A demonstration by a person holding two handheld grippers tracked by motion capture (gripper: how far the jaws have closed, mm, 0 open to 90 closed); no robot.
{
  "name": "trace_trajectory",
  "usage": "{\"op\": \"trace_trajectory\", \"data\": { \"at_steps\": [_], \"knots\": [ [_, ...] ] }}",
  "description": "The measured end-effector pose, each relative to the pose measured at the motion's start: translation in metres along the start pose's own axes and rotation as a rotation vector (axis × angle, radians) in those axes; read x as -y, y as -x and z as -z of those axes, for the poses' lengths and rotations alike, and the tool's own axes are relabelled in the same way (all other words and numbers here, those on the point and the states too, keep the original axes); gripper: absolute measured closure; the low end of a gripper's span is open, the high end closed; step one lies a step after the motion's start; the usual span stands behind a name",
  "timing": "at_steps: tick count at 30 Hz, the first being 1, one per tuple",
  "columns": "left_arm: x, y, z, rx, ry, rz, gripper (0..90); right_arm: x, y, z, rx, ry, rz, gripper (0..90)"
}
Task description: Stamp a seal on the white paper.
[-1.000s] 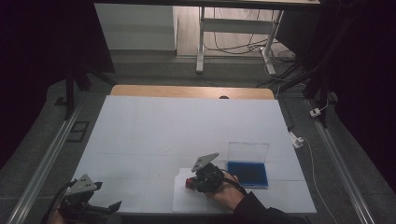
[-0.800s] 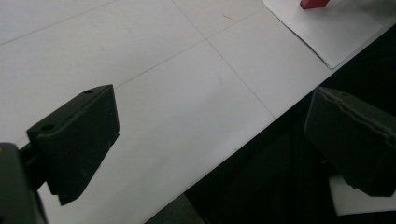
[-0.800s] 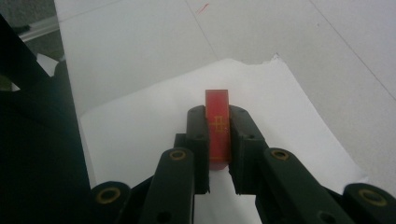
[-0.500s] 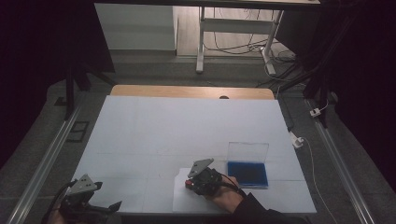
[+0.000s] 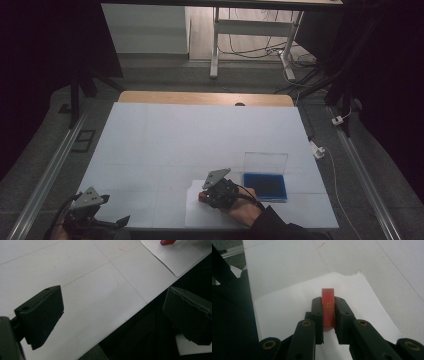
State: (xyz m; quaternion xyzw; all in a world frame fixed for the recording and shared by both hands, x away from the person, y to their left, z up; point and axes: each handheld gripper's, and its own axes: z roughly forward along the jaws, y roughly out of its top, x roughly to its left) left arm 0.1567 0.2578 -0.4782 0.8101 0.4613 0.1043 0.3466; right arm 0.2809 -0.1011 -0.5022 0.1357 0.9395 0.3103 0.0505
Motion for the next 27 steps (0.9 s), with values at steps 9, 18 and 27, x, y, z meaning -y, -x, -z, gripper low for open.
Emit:
{"op": "trace_trajectory", "data": {
  "at_steps": [9, 18, 27],
  "knots": [
    [0.0, 0.0, 0.0, 0.001, 0.001, 0.0, 3.3, 0.0, 0.001, 0.004, -0.005, 0.029, -0.013, 79.2],
    [0.0, 0.0, 0.0, 0.001, 0.002, -0.001, 3.3, -0.002, 0.001, 0.01, -0.004, 0.046, -0.003, 79.1],
    [0.0, 0.0, 0.001, 0.003, 0.004, -0.001, 3.4, -0.002, 0.002, 0.02, -0.006, 0.074, -0.02, 79.1]
  ]
}}
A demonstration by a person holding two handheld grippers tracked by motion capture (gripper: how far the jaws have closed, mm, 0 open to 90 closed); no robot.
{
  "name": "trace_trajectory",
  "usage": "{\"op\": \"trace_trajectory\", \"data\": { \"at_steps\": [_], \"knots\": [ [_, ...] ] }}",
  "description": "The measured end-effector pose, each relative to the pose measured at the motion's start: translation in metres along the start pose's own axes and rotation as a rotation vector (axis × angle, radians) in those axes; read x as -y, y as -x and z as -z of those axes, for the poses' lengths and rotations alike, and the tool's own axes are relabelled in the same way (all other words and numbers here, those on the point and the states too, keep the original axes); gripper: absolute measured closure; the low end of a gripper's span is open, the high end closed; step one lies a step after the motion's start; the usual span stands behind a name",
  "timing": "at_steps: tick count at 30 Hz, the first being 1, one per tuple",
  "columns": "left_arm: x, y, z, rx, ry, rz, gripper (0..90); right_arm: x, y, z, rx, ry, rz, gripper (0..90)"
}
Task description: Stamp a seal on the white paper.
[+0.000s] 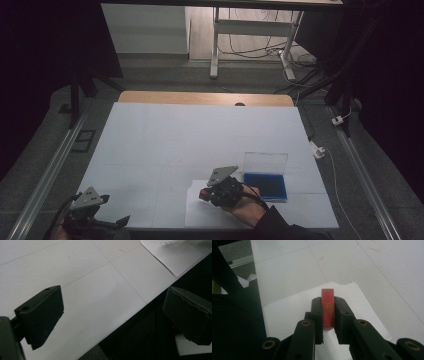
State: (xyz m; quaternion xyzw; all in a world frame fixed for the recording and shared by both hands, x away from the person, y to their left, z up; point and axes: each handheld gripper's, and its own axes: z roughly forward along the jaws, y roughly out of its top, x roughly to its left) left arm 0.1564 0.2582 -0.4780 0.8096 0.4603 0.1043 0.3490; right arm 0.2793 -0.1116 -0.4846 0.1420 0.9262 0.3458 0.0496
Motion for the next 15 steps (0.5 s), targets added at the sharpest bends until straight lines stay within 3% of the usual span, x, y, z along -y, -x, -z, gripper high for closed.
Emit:
{"op": "trace_trajectory", "data": {
  "at_steps": [15],
  "knots": [
    [0.0, 0.0, 0.0, 0.001, 0.001, 0.0, 3.4, 0.003, 0.004, 0.017, 0.016, 0.03, -0.011, 79.1]
  ]
}}
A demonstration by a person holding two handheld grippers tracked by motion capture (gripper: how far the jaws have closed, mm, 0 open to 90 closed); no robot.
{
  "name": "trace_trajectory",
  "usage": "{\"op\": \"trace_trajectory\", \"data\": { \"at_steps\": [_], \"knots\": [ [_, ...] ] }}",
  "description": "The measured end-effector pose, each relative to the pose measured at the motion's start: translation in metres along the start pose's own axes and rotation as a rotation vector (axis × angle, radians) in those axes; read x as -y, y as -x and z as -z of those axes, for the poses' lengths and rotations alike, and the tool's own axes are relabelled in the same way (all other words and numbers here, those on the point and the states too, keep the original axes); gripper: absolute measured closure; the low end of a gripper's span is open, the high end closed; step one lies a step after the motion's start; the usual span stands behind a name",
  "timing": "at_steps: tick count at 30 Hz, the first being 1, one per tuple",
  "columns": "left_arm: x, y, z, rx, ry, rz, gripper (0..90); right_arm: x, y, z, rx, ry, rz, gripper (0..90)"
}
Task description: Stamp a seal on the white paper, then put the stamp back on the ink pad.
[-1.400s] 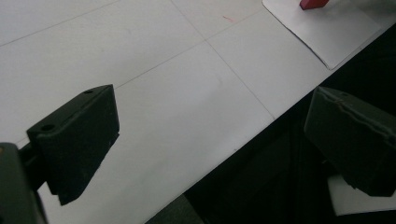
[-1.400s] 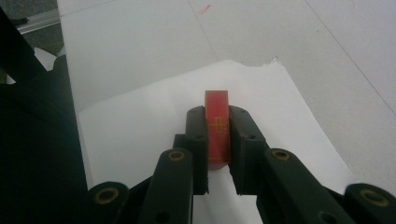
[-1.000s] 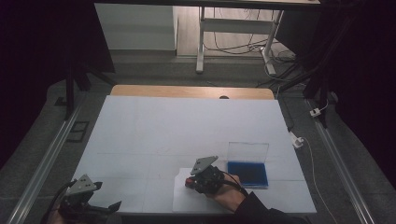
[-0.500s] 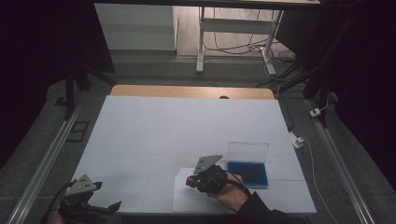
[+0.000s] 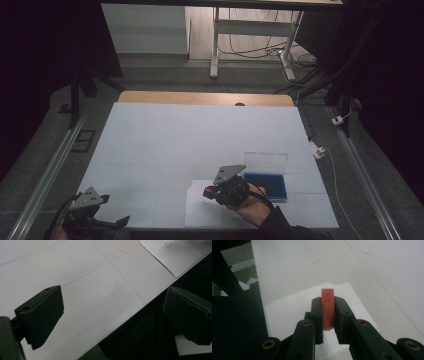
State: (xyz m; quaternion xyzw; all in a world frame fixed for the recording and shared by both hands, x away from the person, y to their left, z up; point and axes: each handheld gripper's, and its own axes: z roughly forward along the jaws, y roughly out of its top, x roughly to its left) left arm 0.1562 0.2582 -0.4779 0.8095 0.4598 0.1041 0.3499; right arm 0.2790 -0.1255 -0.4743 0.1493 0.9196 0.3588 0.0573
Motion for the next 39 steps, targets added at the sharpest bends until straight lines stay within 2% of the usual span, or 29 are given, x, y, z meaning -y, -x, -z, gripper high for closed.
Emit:
{"op": "trace_trajectory", "data": {
  "at_steps": [17, 39],
  "knots": [
    [0.0, 0.0, 0.0, 0.003, 0.004, 0.001, 3.5, 0.011, 0.008, 0.024, 0.044, 0.015, -0.008, 79.2],
    [0.001, -0.001, 0.001, 0.007, 0.009, 0.006, 3.3, 0.024, 0.023, 0.049, 0.125, 0.036, -0.093, 79.3]
  ]
}}
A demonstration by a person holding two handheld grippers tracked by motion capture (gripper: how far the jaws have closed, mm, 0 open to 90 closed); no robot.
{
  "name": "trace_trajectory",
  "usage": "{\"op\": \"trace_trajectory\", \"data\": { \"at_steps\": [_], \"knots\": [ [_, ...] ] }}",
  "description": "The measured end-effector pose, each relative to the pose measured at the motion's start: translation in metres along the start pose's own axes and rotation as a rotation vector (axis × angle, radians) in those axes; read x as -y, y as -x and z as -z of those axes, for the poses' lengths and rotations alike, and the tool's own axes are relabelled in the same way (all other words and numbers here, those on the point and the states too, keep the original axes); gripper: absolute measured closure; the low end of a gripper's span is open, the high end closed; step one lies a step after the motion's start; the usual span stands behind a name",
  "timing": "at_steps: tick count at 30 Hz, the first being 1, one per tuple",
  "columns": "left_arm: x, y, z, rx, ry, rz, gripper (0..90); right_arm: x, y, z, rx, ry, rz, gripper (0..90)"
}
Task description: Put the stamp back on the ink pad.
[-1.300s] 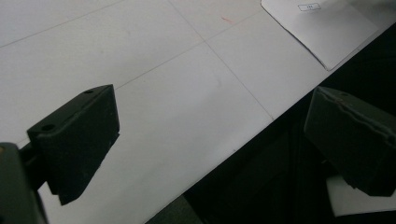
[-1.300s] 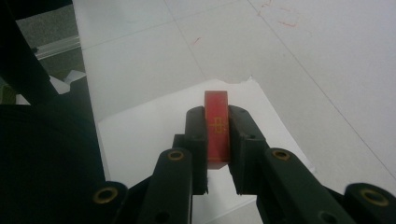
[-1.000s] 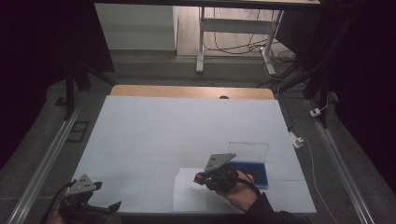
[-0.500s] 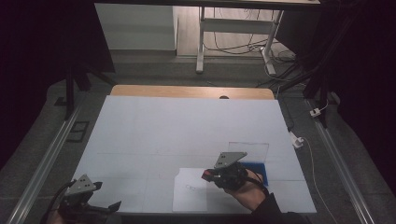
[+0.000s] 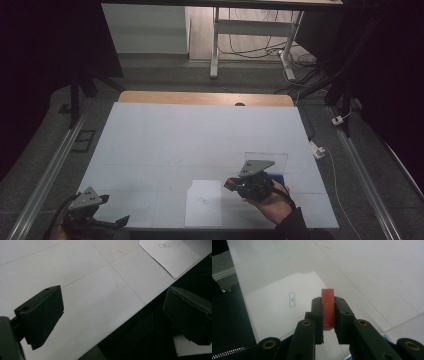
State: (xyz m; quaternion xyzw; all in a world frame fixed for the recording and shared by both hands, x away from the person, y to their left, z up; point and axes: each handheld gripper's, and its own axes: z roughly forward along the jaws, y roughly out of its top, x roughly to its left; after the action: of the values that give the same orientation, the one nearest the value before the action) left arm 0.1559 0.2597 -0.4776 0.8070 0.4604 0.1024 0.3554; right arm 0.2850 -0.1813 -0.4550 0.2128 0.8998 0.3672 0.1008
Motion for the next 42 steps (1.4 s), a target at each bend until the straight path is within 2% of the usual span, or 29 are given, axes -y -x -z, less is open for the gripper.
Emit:
{"op": "trace_trajectory", "data": {
  "at_steps": [11, 21, 25, 38, 42],
  "knots": [
    [0.0, 0.0, 0.0, 0.003, 0.003, 0.002, 3.2, 0.009, 0.011, 0.01, 0.02, -0.002, -0.047, 79.2],
    [0.0, 0.0, 0.0, 0.002, 0.002, 0.002, 3.2, 0.021, 0.022, 0.022, 0.057, -0.004, -0.083, 79.2],
    [0.0, 0.0, 0.0, 0.002, 0.002, 0.003, 3.3, 0.026, 0.027, 0.028, 0.079, -0.007, -0.099, 79.2],
    [0.0, 0.0, 0.0, 0.001, 0.0, 0.002, 3.3, 0.048, 0.045, 0.048, 0.17, -0.007, -0.195, 79.2],
    [0.0, 0.0, 0.0, 0.001, -0.001, 0.001, 3.3, 0.051, 0.05, 0.052, 0.192, -0.007, -0.208, 79.2]
  ]
}}
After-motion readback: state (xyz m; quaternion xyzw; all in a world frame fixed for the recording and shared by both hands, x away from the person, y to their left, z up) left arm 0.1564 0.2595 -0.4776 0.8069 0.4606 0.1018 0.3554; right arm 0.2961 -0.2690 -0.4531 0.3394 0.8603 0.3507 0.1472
